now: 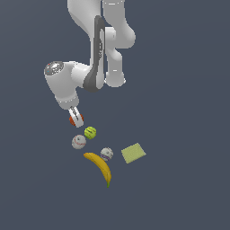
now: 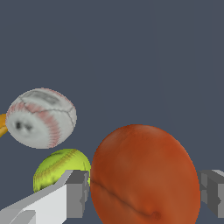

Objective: Pick up a designated object from a clutter of objects.

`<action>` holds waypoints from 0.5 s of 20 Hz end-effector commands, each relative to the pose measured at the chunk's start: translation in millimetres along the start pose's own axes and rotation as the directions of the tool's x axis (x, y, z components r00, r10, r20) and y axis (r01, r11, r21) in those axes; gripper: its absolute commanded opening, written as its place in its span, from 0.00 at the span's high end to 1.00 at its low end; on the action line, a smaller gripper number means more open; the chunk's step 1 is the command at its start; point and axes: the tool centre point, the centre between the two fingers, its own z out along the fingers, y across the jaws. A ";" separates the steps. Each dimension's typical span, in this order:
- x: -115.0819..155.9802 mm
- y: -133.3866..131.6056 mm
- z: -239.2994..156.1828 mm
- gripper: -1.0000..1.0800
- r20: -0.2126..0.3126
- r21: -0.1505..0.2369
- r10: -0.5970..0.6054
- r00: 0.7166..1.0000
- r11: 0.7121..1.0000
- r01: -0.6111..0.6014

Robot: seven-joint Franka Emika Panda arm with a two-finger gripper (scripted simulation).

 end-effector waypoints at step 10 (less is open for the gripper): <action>36.0 -38.0 -98.8 1.00 -0.003 -0.001 0.002 1.000 1.000 -0.002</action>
